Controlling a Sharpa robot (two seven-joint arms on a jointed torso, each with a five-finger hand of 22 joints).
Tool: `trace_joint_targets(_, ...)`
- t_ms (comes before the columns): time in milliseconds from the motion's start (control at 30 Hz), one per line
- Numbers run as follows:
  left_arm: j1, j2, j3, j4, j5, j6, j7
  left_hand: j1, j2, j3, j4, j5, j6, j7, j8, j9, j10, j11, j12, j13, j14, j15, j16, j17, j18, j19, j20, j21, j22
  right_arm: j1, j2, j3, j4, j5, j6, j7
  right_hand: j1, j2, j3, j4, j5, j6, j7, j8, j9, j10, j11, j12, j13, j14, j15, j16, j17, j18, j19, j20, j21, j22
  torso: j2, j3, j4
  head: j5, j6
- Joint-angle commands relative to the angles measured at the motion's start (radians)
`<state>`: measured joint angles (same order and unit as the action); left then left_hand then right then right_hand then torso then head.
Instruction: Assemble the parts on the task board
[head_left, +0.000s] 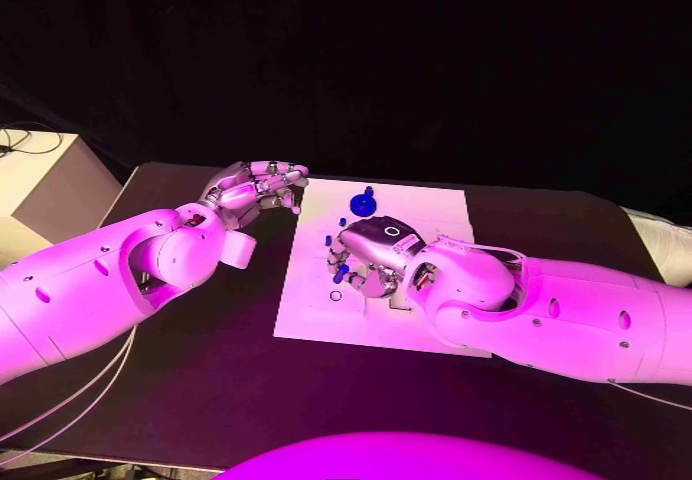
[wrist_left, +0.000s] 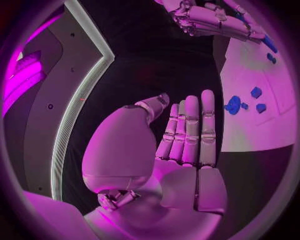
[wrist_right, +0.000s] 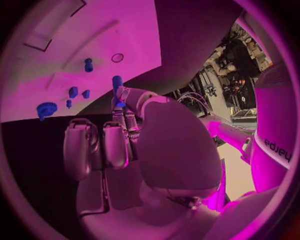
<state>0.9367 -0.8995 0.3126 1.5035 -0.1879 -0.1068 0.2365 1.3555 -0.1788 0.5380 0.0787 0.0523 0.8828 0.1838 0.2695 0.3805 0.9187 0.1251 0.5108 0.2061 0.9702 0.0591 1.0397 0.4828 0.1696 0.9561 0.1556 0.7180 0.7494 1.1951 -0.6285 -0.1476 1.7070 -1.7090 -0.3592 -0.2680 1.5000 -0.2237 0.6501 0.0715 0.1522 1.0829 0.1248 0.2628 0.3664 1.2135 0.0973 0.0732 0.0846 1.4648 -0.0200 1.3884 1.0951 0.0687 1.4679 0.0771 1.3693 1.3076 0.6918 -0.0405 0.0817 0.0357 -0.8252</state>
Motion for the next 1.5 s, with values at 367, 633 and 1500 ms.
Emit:
trace_joint_targets(367,0.0,-0.002,0.001,0.004,0.004,0.016,0.004,-0.003,0.01,0.0,0.007,0.001,-0.007,0.001,0.003,-0.002,-0.006,0.0,-0.005,-0.002,0.006,-0.001,-0.004,0.0,0.014,0.007,-0.003,-0.004,-0.002,-0.026,0.026,-0.003,-0.032,-0.049,0.044,0.02,0.001,0.011,0.004,-0.005,0.009,0.003,0.001,0.003,0.002,0.094,-0.045,0.025,0.068,0.02,-0.009,0.003,-0.002,-0.019,0.022,-0.007,-0.002,0.075,-0.001,0.0022,-0.001,0.021,-0.02)
trace_joint_targets(633,0.0,0.0,0.001,0.004,0.004,0.017,0.004,-0.003,0.01,0.0,0.007,0.001,-0.007,0.001,0.003,-0.002,-0.006,0.0,-0.005,-0.002,0.006,-0.001,-0.004,0.0,0.014,0.007,-0.003,-0.004,-0.002,-0.034,0.038,-0.007,-0.045,-0.054,0.054,0.02,-0.001,0.011,0.006,-0.007,0.011,0.003,0.001,0.003,0.002,0.094,-0.044,0.024,0.069,0.02,-0.009,0.003,-0.002,-0.019,0.021,-0.007,-0.003,0.074,-0.001,0.0022,-0.0009,0.026,-0.023)
trace_joint_targets(1500,0.0,-0.001,0.001,0.004,0.004,0.017,0.003,-0.003,0.01,0.0,0.007,0.001,-0.007,0.001,0.003,-0.002,-0.006,0.0,-0.005,-0.002,0.006,-0.001,-0.004,0.0,0.014,0.007,-0.003,-0.004,-0.002,-0.05,0.055,-0.01,-0.075,-0.088,0.045,0.002,-0.005,0.011,0.009,-0.01,0.013,0.003,0.002,0.002,0.003,0.094,-0.044,0.024,0.07,0.02,-0.008,0.003,-0.003,-0.018,0.02,-0.007,-0.004,0.074,0.0,0.0022,-0.0008,0.035,-0.032)
